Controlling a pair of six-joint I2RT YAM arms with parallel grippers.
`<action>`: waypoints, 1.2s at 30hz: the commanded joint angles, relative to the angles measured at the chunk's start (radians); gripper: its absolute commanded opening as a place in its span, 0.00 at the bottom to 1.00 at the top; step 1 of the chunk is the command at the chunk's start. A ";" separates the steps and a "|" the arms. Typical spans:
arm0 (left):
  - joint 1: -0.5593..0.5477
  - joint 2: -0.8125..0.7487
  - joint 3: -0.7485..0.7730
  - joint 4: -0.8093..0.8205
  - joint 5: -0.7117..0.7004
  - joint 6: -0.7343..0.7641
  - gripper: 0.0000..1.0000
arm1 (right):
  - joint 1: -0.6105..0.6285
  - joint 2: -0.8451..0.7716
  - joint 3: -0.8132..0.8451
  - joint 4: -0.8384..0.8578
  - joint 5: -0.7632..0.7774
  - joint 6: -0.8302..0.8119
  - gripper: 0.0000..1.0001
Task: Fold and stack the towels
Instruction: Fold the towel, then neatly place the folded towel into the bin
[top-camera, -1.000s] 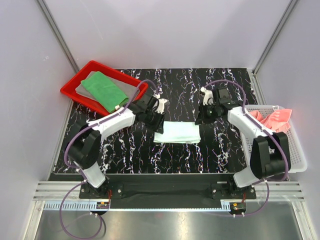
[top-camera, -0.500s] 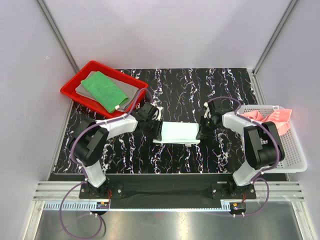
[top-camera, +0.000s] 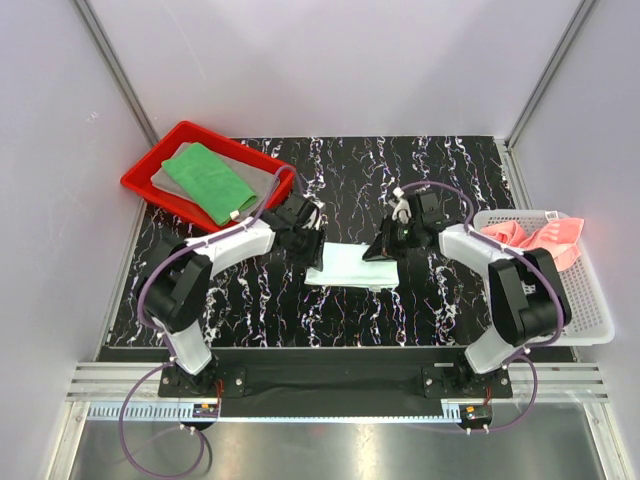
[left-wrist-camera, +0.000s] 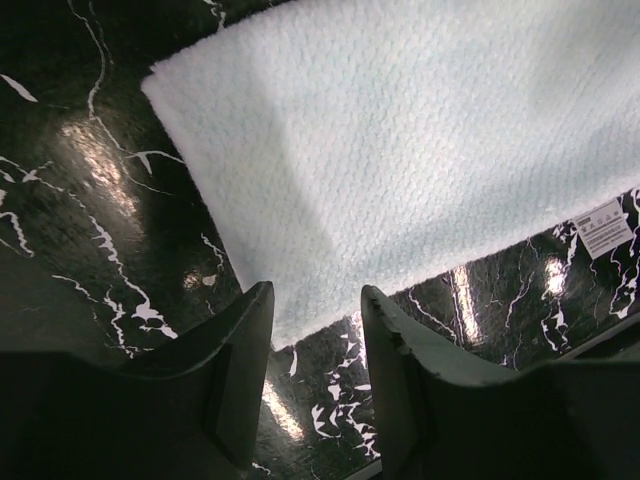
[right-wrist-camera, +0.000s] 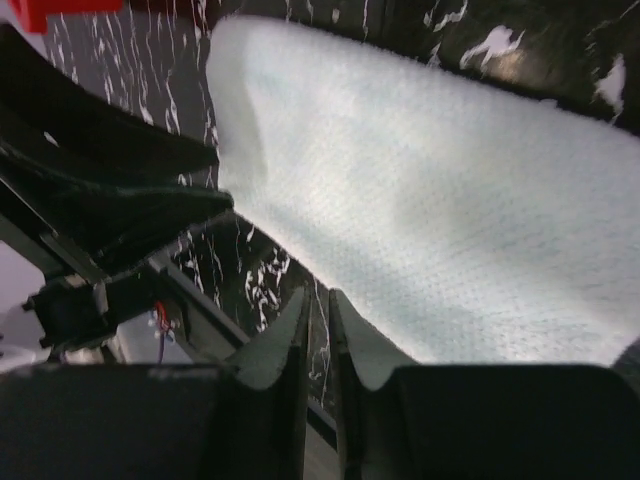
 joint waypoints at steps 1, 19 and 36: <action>0.021 0.020 0.031 -0.034 -0.050 -0.019 0.46 | 0.011 0.062 -0.072 0.191 -0.160 0.079 0.19; 0.143 -0.017 -0.076 0.138 0.202 -0.022 0.57 | 0.011 0.077 -0.203 0.248 -0.134 0.050 0.17; 0.143 -0.084 -0.078 0.122 0.099 -0.035 0.62 | 0.009 -0.094 -0.227 -0.046 0.295 0.001 0.16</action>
